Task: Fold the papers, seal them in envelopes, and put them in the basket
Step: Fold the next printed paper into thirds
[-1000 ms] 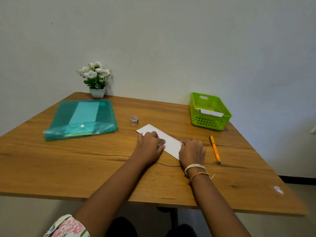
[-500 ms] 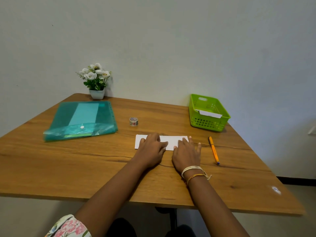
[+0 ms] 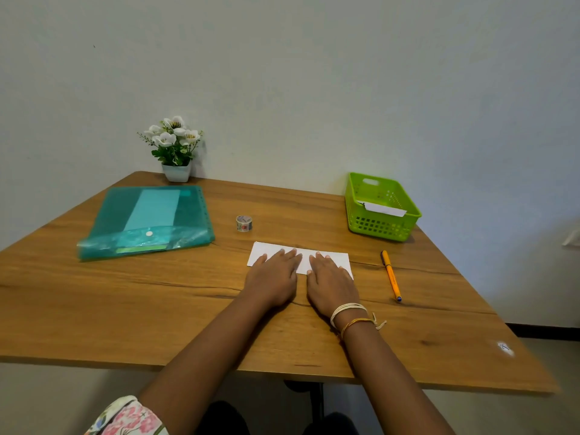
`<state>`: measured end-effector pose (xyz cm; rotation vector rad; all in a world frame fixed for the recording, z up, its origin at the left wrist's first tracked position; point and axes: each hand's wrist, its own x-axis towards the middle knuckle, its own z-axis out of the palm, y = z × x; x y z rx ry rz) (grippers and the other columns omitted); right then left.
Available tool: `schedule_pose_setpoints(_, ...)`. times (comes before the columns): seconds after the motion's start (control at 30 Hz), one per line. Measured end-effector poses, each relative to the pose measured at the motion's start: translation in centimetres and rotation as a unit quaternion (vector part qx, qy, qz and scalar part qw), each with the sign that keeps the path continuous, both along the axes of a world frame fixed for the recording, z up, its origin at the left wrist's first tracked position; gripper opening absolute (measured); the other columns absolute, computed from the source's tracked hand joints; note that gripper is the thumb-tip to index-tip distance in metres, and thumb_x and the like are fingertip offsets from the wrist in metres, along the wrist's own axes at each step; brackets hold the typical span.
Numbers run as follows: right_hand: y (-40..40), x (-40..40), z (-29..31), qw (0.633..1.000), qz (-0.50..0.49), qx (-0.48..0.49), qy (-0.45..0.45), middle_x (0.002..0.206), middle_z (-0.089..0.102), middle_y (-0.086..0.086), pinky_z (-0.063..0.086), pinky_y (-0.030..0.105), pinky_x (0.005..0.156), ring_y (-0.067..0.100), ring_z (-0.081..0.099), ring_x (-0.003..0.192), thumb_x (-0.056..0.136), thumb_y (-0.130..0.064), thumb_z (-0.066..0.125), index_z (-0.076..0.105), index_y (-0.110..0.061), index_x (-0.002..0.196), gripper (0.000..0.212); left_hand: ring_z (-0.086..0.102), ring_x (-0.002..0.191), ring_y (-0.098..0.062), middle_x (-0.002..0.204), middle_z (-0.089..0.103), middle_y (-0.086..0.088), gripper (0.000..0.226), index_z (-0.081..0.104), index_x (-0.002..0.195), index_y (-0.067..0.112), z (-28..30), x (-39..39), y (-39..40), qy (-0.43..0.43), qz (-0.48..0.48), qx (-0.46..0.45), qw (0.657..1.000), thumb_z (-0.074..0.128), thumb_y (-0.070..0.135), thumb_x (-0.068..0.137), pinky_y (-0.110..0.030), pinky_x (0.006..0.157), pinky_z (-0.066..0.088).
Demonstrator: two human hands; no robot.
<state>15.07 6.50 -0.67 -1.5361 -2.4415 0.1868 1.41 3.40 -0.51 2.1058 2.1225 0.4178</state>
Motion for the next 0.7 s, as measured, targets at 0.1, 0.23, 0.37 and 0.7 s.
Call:
schedule_pose_setpoints(0.1, 0.4, 0.5, 0.0, 1.0, -0.027, -0.009, -0.005, 0.159, 0.021, 0.003, 0.016, 0.039, 0.118, 0.019, 0.016, 0.147, 0.101, -0.029, 0.026, 0.025, -0.015, 0.15, 0.051, 0.008, 0.148, -0.013, 0.161, 0.01, 0.005, 0.053, 0.014, 0.153, 0.023, 0.1, -0.3, 0.0, 0.012, 0.029, -0.015, 0.999, 0.022, 0.032, 0.102, -0.037, 0.12, 0.01)
schedule_pose_setpoints(0.23, 0.9, 1.3, -0.1, 0.996, -0.084, -0.011, -0.005, 0.158, 0.022, 0.006, 0.02, 0.039, 0.117, 0.021, 0.017, 0.147, 0.101, -0.029, 0.026, 0.026, -0.012, 0.149, 0.051, 0.007, 0.148, -0.015, 0.161, 0.007, 0.003, 0.055, 0.012, 0.153, 0.021, 0.1, -1.1, -0.3, 0.017, 0.079, -0.016, 0.997, 0.021, 0.035, 0.101, -0.038, 0.12, 0.009)
schedule_pose_setpoints(0.37, 0.8, 1.0, -0.2, 0.993, -0.113, -0.02, -0.006, 0.159, 0.018, 0.007, 0.02, 0.04, 0.118, 0.022, 0.014, 0.147, 0.1, -0.029, 0.026, 0.023, -0.011, 0.149, 0.052, 0.006, 0.148, -0.016, 0.162, 0.006, 0.002, 0.055, 0.011, 0.153, 0.021, 0.0, -1.3, -0.4, 0.017, 0.096, -0.013, 0.995, 0.02, 0.035, 0.101, -0.038, 0.12, 0.009)
schedule_pose_setpoints(0.7, -0.5, 0.1, 0.2, 0.995, 0.076, 0.029, 0.065, 0.152, 0.037, 0.0, 0.024, 0.031, 0.115, 0.016, 0.027, 0.144, 0.099, -0.02, 0.037, 0.042, -0.019, 0.142, 0.043, 0.008, 0.148, -0.016, 0.161, 0.009, 0.0, 0.052, 0.017, 0.152, 0.023, -0.2, -1.6, -0.1, 0.033, 0.05, 0.007, 0.998, 0.02, 0.033, 0.102, -0.043, 0.119, 0.007)
